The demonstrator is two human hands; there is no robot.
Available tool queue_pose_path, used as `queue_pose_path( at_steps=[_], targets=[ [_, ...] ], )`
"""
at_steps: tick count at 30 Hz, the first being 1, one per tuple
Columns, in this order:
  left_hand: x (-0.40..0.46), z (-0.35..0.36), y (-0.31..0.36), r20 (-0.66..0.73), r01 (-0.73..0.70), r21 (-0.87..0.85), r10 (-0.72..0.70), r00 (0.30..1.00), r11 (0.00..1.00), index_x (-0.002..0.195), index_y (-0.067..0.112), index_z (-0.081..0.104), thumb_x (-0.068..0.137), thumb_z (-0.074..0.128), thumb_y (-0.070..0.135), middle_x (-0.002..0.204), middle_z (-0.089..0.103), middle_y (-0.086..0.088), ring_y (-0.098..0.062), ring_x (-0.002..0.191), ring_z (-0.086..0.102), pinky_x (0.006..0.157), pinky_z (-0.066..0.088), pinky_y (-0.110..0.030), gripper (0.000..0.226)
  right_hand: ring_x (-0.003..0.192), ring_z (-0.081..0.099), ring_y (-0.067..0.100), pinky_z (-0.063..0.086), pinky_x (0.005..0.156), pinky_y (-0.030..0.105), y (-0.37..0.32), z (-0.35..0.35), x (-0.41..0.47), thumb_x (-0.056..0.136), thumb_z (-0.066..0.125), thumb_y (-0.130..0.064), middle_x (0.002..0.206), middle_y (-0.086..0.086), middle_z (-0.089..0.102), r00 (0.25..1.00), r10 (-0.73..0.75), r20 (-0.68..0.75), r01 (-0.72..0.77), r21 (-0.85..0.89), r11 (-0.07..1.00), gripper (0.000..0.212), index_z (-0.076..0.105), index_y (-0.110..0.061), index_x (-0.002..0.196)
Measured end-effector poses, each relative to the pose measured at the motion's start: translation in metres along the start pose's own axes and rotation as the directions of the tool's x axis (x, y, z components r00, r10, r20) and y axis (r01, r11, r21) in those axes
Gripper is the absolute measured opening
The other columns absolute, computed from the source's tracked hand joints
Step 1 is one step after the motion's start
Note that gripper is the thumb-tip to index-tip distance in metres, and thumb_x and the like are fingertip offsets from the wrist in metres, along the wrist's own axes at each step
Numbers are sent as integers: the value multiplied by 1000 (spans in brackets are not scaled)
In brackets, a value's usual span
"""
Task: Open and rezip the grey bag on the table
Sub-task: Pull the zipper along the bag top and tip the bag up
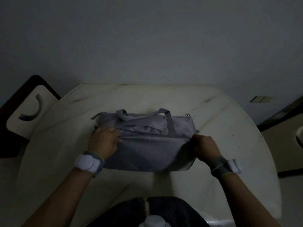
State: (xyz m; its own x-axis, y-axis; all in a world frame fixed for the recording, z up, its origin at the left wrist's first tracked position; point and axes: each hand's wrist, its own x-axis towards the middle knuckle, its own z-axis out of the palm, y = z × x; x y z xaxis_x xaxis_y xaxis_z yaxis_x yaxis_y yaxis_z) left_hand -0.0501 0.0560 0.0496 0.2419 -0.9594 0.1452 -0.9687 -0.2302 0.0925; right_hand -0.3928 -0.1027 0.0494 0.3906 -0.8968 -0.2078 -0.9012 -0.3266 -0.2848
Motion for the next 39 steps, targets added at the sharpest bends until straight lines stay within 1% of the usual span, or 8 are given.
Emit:
queue_pose_path(
  at_steps=[3, 7, 13, 17, 20, 27, 33, 39],
  targets=[
    [-13, 19, 5, 276, 86, 59, -99, 956, 995, 82, 19, 74, 69, 67, 18, 87, 73, -10, -31, 79, 68, 69, 57, -37, 15, 99, 64, 29, 51, 82, 33, -13, 24, 5, 88, 57, -28, 114, 12, 66, 973, 52, 226, -8, -193, 981, 31, 65, -15, 115],
    [-22, 23, 15, 239, -7, -29, 14, 971, 1000, 102, 19, 69, 70, 67, 15, 101, 72, -8, -30, 90, 66, 77, 52, -36, 33, 98, 65, 23, 53, 84, 34, -58, 27, -3, 87, 56, -45, 112, 1, 67, 934, -200, 295, 232, -78, 970, 36, 62, -30, 119],
    [-26, 25, 53, 221, -363, -53, 365, 904, 930, 78, 22, 69, 47, 82, 17, 76, 66, 2, -21, 69, 64, 57, 50, -23, 35, 50, 48, 12, 37, 48, 29, -103, 55, -17, 97, 39, -54, 53, -5, 50, 934, -318, 164, 284, 198, 938, 46, 61, -26, 68],
    [-30, 32, 59, 225, -454, -61, 455, 861, 889, 81, 24, 73, 42, 81, 16, 67, 63, 4, -18, 63, 62, 50, 44, -19, 41, 72, 64, 31, 40, 59, 30, -101, 60, -9, 89, 60, -35, 73, 17, 64, 976, -128, 176, 94, 193, 977, 38, 52, -13, 58],
    [-27, 33, 63, 219, -433, -46, 432, 875, 900, 67, 21, 71, 39, 83, 16, 63, 63, 3, -19, 60, 62, 46, 45, -20, 32, 89, 66, 31, 48, 70, 33, -112, 62, -7, 87, 62, -43, 94, 14, 71, 969, -151, 197, 110, 201, 973, 35, 69, -9, 92],
    [-28, 36, 63, 211, -436, -67, 439, 873, 898, 54, 16, 64, 48, 83, 19, 60, 60, 1, -23, 59, 62, 49, 46, -22, 20, 82, 67, 25, 45, 65, 28, -144, 84, -8, 85, 53, -54, 91, 6, 71, 992, -82, 96, 71, 115, 991, 41, 69, -16, 89],
    [-30, 37, 61, 206, -428, -79, 435, 877, 900, 53, 18, 62, 48, 82, 22, 60, 57, 2, -21, 60, 59, 49, 43, -21, 21, 92, 66, 30, 45, 69, 31, -160, 91, -4, 97, 45, -24, 105, 12, 67, 987, -142, 75, 151, -128, 980, 26, 65, -9, 98],
    [-30, 38, 60, 207, -421, -76, 427, 880, 904, 52, 19, 61, 44, 80, 24, 60, 57, 2, -21, 60, 59, 49, 42, -22, 21, 100, 63, 32, 48, 81, 35, -162, 89, 2, 97, 44, -21, 111, 17, 65, 959, -172, 227, 171, 23, 985, 19, 60, -10, 98]
  ],
)
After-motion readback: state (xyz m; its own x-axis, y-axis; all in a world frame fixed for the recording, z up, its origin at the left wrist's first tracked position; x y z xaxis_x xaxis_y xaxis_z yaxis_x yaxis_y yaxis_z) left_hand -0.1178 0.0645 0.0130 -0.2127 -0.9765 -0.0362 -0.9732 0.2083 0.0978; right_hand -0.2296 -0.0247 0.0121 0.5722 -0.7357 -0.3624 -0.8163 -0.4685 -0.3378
